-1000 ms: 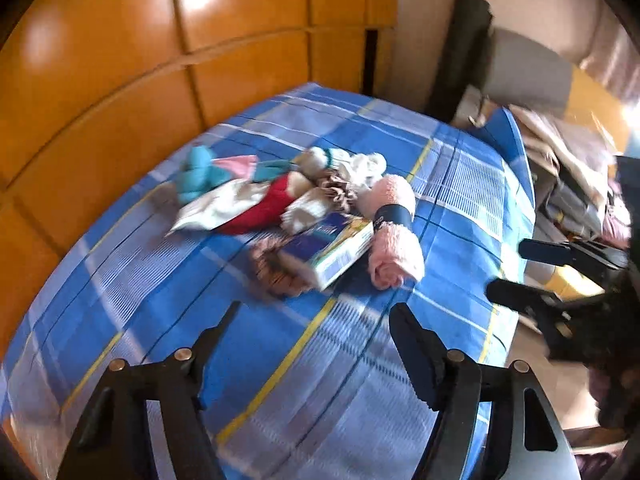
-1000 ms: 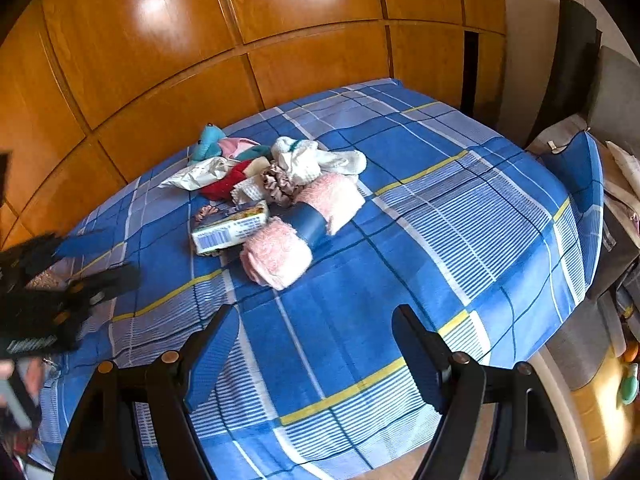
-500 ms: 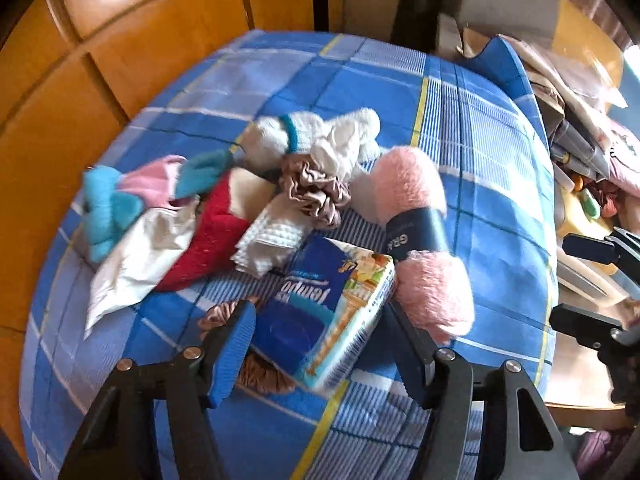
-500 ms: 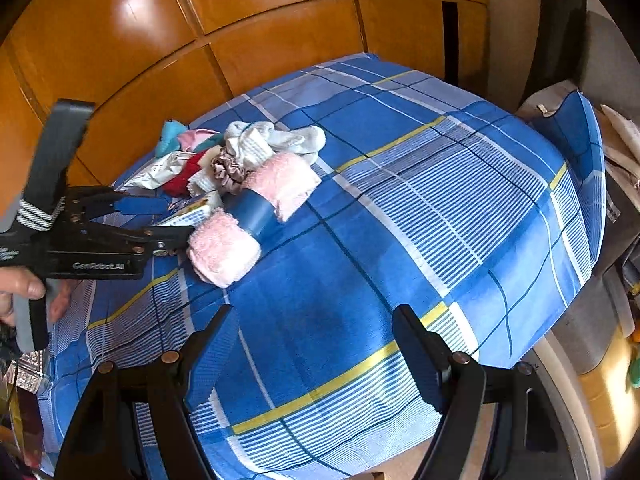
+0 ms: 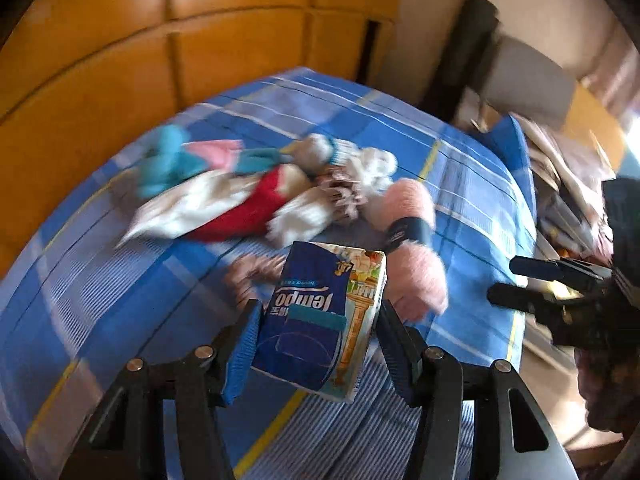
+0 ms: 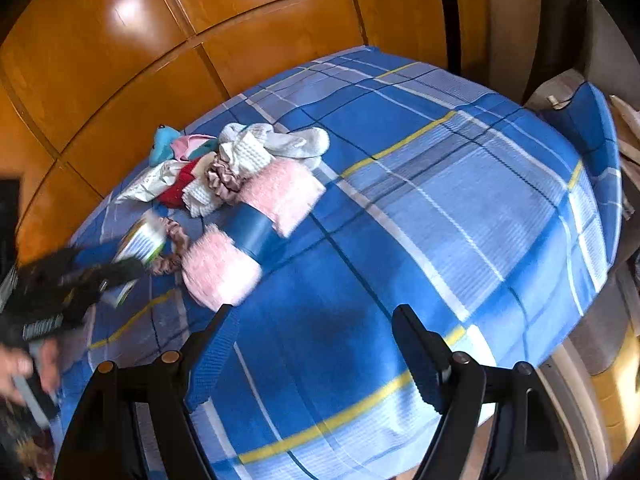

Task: Organize soft objects
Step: 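Grasp the pink towel roll with the right tool, then carry the tissue pack with the left tool and drop it into the gold tray, then carry the pink towel roll with the right tool and release it in the tray, then move both tools back to the pile and grasp the brown scrunchie with left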

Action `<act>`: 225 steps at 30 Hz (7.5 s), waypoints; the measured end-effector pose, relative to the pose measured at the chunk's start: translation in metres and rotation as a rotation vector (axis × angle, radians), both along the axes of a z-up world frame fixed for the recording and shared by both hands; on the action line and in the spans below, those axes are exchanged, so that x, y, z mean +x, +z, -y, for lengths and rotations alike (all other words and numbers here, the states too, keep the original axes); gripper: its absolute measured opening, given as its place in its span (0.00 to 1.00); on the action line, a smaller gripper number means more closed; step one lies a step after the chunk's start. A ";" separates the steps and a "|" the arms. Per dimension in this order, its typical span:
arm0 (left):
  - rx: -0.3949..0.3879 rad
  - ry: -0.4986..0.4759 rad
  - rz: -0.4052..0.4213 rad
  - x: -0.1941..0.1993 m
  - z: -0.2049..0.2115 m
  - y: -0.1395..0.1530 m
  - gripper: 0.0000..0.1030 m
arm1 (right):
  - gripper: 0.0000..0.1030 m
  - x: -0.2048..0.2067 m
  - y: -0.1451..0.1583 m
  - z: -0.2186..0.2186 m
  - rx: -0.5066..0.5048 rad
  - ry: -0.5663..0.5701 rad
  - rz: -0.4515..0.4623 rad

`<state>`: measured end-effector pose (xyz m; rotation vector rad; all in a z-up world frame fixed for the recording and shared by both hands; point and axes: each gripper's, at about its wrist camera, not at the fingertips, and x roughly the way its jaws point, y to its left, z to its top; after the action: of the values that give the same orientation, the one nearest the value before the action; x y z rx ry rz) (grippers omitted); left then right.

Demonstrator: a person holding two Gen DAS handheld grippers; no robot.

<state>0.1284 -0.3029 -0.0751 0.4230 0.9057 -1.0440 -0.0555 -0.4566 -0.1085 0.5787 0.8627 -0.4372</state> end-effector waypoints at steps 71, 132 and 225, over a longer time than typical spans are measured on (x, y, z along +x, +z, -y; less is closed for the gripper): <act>-0.085 1.490 0.000 -0.003 -0.584 0.037 0.50 | 0.38 0.102 -0.017 -0.103 -0.173 0.289 -0.131; -0.042 1.347 0.259 -0.091 -0.500 0.065 0.91 | 0.34 0.190 0.138 -0.398 -0.178 0.965 0.254; 0.000 0.377 0.051 -0.017 -0.087 0.026 0.81 | 0.44 0.004 0.027 -0.070 -0.159 0.134 0.048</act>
<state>0.1110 -0.2161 -0.0490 0.2640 0.8982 -0.6853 -0.0512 -0.3863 -0.0811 0.3814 0.8075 -0.3648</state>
